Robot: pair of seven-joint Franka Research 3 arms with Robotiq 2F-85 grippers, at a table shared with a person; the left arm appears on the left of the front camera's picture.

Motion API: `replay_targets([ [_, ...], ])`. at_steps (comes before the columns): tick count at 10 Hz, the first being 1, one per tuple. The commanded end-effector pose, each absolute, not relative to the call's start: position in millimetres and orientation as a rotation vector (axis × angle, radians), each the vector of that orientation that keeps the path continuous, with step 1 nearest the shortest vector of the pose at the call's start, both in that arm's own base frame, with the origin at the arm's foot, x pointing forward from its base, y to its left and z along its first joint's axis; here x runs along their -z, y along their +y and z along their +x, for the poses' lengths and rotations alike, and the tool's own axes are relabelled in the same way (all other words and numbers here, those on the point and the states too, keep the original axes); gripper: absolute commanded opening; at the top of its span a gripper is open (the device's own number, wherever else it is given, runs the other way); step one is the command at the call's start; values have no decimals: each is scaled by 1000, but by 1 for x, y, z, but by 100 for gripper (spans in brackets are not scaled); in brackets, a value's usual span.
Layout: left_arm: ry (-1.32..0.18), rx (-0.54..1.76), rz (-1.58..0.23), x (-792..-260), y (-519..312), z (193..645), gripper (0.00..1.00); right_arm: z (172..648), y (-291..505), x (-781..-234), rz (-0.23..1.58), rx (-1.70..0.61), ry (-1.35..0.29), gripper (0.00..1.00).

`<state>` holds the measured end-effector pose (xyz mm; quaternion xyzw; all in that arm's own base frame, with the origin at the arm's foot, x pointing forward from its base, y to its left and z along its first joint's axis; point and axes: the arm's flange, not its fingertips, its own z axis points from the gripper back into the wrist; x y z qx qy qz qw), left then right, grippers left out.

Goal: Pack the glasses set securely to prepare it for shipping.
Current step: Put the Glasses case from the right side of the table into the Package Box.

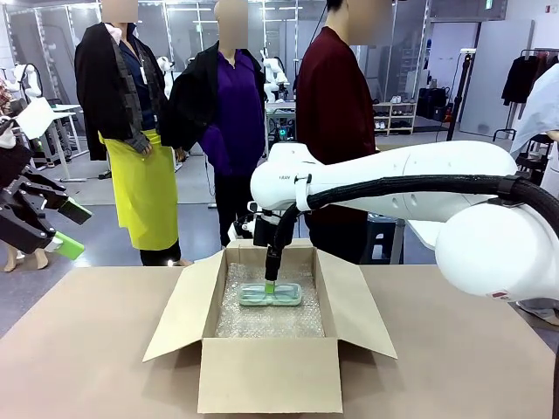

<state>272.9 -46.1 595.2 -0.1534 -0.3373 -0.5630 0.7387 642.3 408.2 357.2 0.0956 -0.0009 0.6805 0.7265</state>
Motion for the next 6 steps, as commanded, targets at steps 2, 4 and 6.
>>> replay_targets([
  [2,-740,1257,-344,-597,-44,272,100,642,410,-358,211,-1503,-9,100],
  [4,-740,1257,-344,-597,-44,272,100,642,410,-358,211,-1503,-9,100],
  [6,-740,1257,-344,-597,-44,272,100,619,392,-393,185,-1456,12,100],
])
